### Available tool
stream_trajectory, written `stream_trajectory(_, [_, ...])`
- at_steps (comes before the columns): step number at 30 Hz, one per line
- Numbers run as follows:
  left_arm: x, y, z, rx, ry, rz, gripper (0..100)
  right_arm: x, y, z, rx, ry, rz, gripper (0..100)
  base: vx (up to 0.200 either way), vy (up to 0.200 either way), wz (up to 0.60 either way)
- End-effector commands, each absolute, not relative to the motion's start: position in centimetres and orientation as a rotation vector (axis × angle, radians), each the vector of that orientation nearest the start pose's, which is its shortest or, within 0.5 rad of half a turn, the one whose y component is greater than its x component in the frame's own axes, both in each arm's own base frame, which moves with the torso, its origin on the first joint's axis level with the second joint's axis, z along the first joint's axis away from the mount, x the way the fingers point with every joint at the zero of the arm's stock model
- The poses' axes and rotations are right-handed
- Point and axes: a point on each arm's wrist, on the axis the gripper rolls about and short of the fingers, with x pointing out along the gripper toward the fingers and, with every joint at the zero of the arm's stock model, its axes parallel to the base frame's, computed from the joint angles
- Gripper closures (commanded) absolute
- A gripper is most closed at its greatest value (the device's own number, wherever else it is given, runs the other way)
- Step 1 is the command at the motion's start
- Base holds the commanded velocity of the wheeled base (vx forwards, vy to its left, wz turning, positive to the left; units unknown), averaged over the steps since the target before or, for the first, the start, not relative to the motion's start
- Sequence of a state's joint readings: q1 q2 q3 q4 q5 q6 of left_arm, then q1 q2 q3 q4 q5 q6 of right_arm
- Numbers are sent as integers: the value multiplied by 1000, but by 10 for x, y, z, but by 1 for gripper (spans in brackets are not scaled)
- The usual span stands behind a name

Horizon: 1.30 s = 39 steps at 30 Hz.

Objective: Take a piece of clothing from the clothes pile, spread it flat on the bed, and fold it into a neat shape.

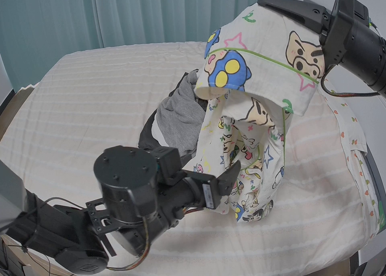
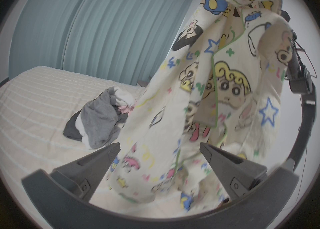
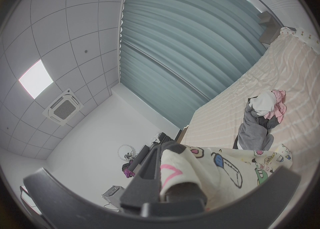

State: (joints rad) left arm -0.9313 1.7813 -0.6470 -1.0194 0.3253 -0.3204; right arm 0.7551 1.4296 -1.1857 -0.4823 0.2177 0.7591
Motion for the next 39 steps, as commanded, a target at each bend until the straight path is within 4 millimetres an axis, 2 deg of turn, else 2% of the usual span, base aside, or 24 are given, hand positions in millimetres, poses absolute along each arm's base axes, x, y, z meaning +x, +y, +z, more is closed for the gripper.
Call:
stream_trajectory(1, [200, -274, 153, -283, 153, -562, 0, 175, 173, 349, 757, 151, 1014, 100, 0, 0, 0])
stream_trajectory(6, [216, -286, 149, -313, 72, -431, 0, 175, 172, 348, 756, 154, 1012, 100, 0, 0, 0])
stream_trajectory(16, [219, -272, 134, -177, 77, -352, 0, 175, 170, 350, 759, 143, 1007, 100, 0, 0, 0])
stream_trajectory(20, [231, -268, 128, -166, 82, -294, 0, 173, 167, 352, 760, 137, 1012, 100, 0, 0, 0])
stream_trajectory(23, [243, -264, 115, -144, 101, -238, 0, 171, 167, 354, 760, 130, 1014, 100, 0, 0, 0])
stream_trajectory(39, [264, -280, 73, -119, 136, -221, 0, 167, 163, 355, 762, 123, 1019, 100, 0, 0, 0])
